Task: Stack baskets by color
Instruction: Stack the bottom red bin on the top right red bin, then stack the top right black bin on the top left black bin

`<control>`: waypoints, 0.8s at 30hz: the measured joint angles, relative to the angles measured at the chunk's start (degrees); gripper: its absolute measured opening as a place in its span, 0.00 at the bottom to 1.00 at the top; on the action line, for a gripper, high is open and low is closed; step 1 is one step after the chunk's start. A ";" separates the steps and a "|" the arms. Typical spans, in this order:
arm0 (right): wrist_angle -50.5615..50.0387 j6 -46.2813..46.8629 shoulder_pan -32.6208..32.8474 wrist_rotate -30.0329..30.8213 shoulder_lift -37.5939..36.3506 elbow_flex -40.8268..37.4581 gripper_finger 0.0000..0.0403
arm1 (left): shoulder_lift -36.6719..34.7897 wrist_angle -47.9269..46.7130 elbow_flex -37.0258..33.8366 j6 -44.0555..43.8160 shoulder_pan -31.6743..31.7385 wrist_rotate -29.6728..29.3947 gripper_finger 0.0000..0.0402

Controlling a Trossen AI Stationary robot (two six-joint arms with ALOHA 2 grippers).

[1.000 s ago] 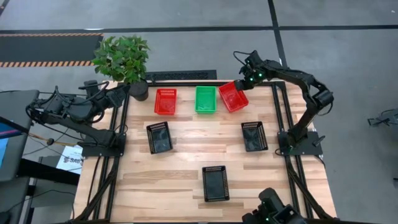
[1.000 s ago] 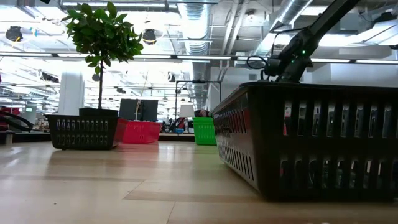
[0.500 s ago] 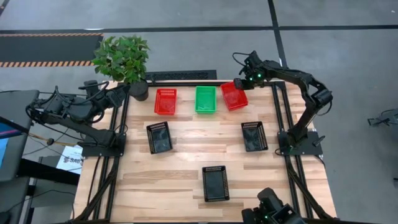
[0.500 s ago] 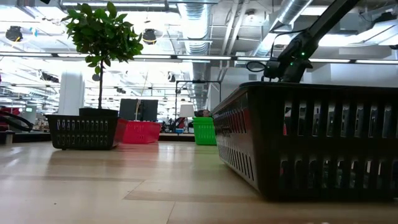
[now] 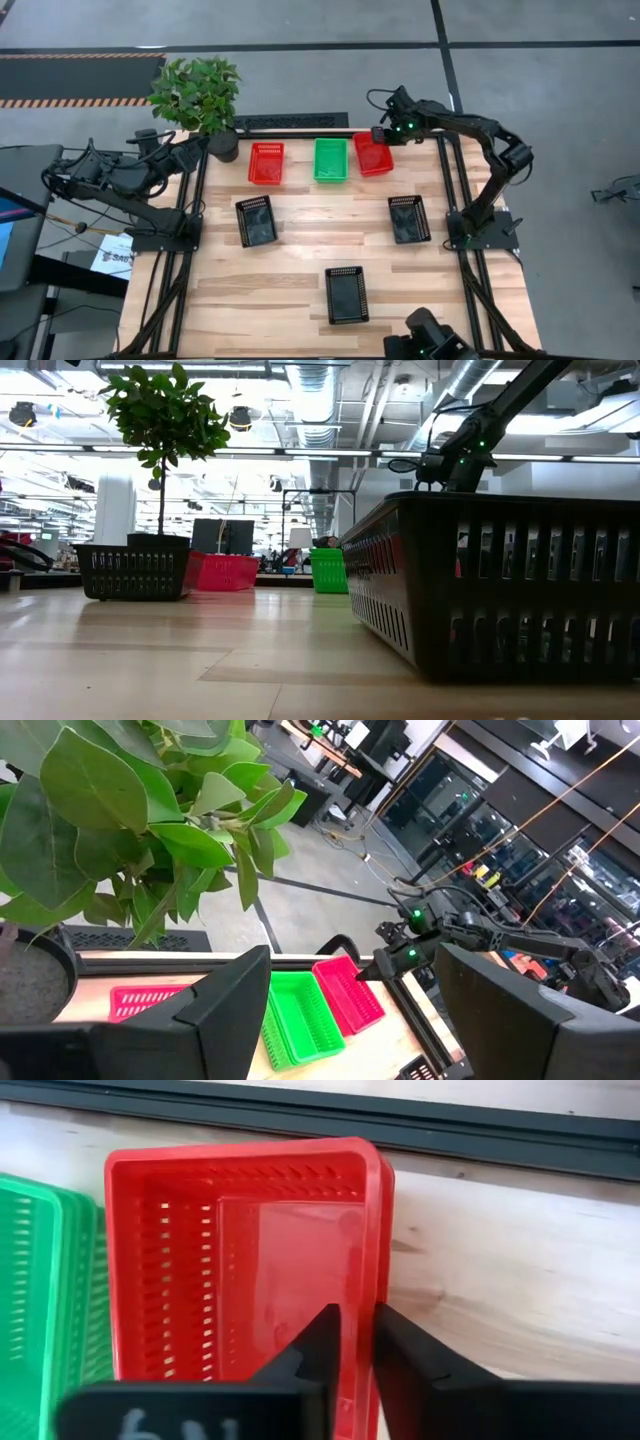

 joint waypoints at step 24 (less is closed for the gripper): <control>-29.82 9.31 14.64 8.83 -22.41 -2.01 0.42 | 0.02 -2.28 -0.02 0.18 0.00 2.88 0.67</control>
